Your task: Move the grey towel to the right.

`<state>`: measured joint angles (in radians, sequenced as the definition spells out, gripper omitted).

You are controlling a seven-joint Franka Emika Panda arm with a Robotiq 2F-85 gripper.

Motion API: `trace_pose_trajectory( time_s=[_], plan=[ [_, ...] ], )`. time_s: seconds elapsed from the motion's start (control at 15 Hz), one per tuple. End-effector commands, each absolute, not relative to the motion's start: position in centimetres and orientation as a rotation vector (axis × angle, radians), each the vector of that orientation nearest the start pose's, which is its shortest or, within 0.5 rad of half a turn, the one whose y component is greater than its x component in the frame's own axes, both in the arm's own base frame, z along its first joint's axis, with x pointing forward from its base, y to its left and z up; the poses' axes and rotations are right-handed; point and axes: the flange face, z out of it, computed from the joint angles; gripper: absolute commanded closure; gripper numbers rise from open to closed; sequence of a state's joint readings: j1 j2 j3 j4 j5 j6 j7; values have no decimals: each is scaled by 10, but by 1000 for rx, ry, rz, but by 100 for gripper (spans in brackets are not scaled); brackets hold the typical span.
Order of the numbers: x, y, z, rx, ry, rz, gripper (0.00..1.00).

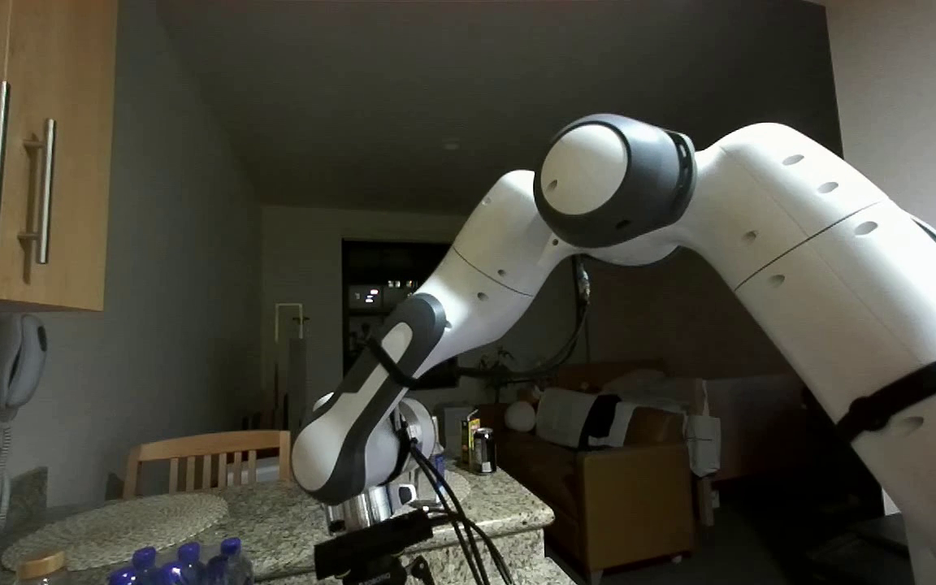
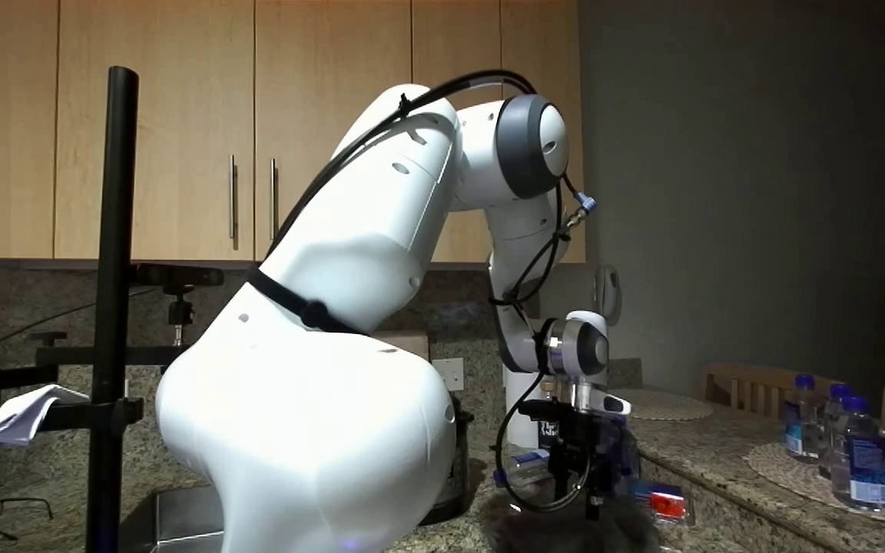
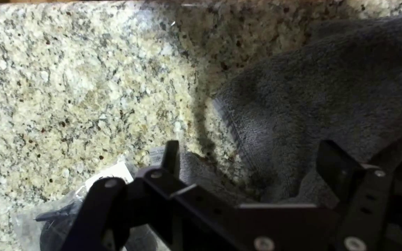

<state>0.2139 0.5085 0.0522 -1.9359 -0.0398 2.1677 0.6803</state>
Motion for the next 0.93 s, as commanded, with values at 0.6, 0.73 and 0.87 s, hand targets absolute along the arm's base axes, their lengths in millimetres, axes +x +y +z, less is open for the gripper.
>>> trace_pose_trajectory(
  time_s=[0.6,0.73,0.87],
  plan=[
    [544,145,155,-3080,785,846,0],
    [543,146,150,-3067,787,828,0],
    [544,147,146,-3068,767,801,0]
  ],
)
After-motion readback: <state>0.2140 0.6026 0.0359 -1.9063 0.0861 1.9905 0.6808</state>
